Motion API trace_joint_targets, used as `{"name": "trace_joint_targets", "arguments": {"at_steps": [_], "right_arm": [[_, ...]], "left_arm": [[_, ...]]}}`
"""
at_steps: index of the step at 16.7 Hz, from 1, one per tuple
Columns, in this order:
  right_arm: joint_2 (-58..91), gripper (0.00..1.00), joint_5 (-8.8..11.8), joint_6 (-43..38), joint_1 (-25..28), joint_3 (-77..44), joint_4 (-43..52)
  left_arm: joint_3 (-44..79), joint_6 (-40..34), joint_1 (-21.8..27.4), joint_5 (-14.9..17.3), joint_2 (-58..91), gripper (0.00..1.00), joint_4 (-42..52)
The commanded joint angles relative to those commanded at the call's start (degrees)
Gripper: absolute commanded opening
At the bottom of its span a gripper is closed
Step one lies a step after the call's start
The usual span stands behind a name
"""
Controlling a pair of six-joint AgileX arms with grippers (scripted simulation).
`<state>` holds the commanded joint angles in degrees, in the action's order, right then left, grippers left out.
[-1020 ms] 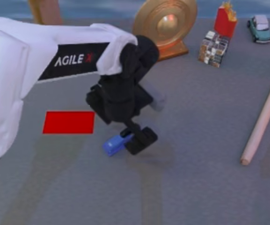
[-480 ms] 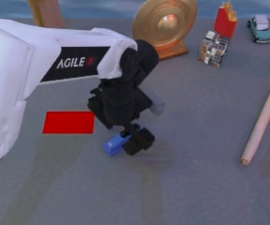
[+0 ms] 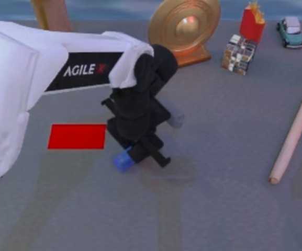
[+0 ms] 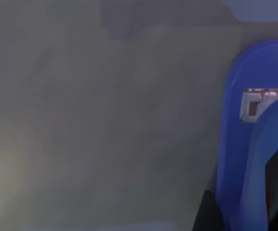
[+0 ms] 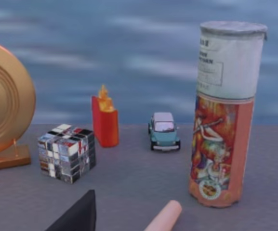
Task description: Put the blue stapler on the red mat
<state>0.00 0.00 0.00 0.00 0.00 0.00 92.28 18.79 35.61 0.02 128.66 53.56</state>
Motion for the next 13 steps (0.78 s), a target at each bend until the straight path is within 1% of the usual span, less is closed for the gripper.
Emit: {"name": "trace_joint_targets", "arguments": {"at_steps": [1, 2, 11, 13], "right_arm": [[0.00, 1.00, 0.00, 0.00, 0.00, 0.00, 0.00], [0.00, 1.00, 0.00, 0.00, 0.00, 0.00, 0.00], [0.00, 1.00, 0.00, 0.00, 0.00, 0.00, 0.00], [0.00, 1.00, 0.00, 0.00, 0.00, 0.00, 0.00]], "left_arm": [[0.00, 0.00, 0.00, 0.00, 0.00, 0.02, 0.00], [0.00, 0.00, 0.00, 0.00, 0.00, 0.00, 0.00], [0.19, -0.03, -0.02, 0.13, -0.15, 0.00, 0.25], [2.25, -0.11, -0.16, 0.13, -0.62, 0.00, 2.34]]}}
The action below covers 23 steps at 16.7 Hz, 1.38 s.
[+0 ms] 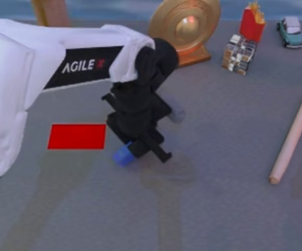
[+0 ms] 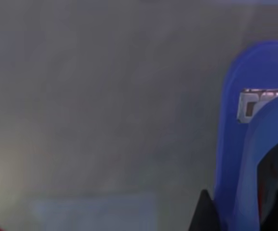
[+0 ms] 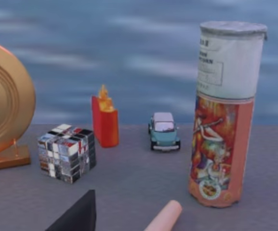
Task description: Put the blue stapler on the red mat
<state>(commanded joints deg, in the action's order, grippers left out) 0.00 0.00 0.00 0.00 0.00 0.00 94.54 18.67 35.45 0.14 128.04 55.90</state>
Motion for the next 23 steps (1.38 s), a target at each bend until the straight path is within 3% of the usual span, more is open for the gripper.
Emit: {"name": "trace_joint_targets", "arguments": {"at_steps": [7, 15, 19, 23], "right_arm": [[0.00, 1.00, 0.00, 0.00, 0.00, 0.00, 0.00], [0.00, 1.00, 0.00, 0.00, 0.00, 0.00, 0.00], [0.00, 1.00, 0.00, 0.00, 0.00, 0.00, 0.00], [0.00, 1.00, 0.00, 0.00, 0.00, 0.00, 0.00]], "left_arm": [[11.77, -0.10, -0.77, -0.04, -4.12, 0.00, 16.74], [12.65, 2.02, -1.22, -0.08, -4.39, 0.00, 17.62], [12.13, 12.88, -4.92, -0.16, -4.86, 0.00, 17.12], [10.01, 31.04, -10.26, -0.35, -5.97, 0.00, 16.36]]}}
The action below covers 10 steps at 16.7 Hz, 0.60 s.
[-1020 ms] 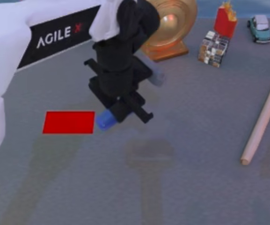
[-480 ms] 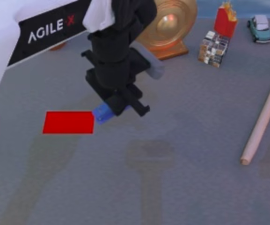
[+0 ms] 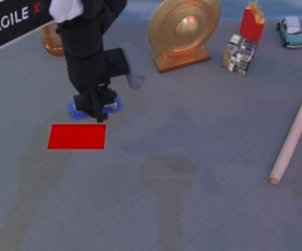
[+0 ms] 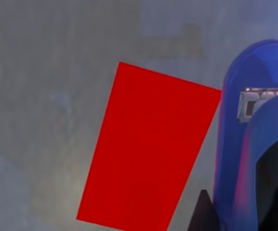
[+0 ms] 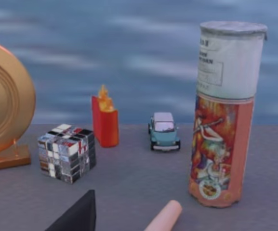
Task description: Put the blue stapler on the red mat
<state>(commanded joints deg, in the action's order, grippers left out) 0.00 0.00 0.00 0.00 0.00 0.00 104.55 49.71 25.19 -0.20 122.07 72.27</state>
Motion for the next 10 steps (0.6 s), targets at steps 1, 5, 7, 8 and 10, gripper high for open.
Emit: {"name": "trace_joint_targets", "arguments": {"at_steps": [1, 5, 7, 8, 10], "right_arm": [[0.00, 1.00, 0.00, 0.00, 0.00, 0.00, 0.00], [0.00, 1.00, 0.00, 0.00, 0.00, 0.00, 0.00], [0.00, 1.00, 0.00, 0.00, 0.00, 0.00, 0.00], [0.00, 1.00, 0.00, 0.00, 0.00, 0.00, 0.00], [0.00, 1.00, 0.00, 0.00, 0.00, 0.00, 0.00]], "left_arm": [[-0.56, 4.81, -1.35, -0.05, -0.26, 0.00, -0.17], [-2.67, 19.20, -6.11, -0.19, -1.89, 0.00, -1.31], [-3.44, 22.80, -7.64, -0.20, -2.79, 0.00, -1.93], [-3.71, 23.71, -8.07, -0.20, -3.11, 0.00, -2.16], [-3.79, 23.96, -8.19, -0.20, -3.23, 0.00, -2.24]]}}
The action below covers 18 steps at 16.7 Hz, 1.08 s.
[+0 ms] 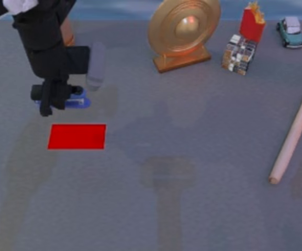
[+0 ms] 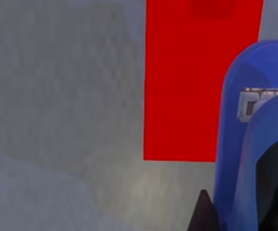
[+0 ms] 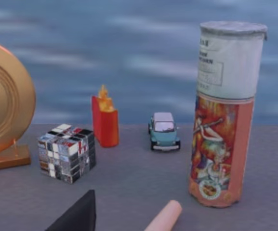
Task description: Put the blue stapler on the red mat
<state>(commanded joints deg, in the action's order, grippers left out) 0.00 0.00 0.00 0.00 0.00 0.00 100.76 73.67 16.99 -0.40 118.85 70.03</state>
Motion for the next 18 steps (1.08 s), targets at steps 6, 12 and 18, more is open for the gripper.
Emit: {"name": "trace_joint_targets", "arguments": {"at_steps": [6, 12, 18], "right_arm": [[0.00, 1.00, 0.00, 0.00, 0.00, 0.00, 0.00], [0.00, 1.00, 0.00, 0.00, 0.00, 0.00, 0.00], [0.00, 1.00, 0.00, 0.00, 0.00, 0.00, 0.00]], "left_arm": [[-2.79, -0.22, 0.00, 0.04, 1.41, 0.00, -4.27], [-12.29, 0.07, -0.05, 0.05, 6.02, 0.00, -18.68], [-13.20, 0.13, -0.05, 0.06, 6.51, 0.08, -19.71]]}}
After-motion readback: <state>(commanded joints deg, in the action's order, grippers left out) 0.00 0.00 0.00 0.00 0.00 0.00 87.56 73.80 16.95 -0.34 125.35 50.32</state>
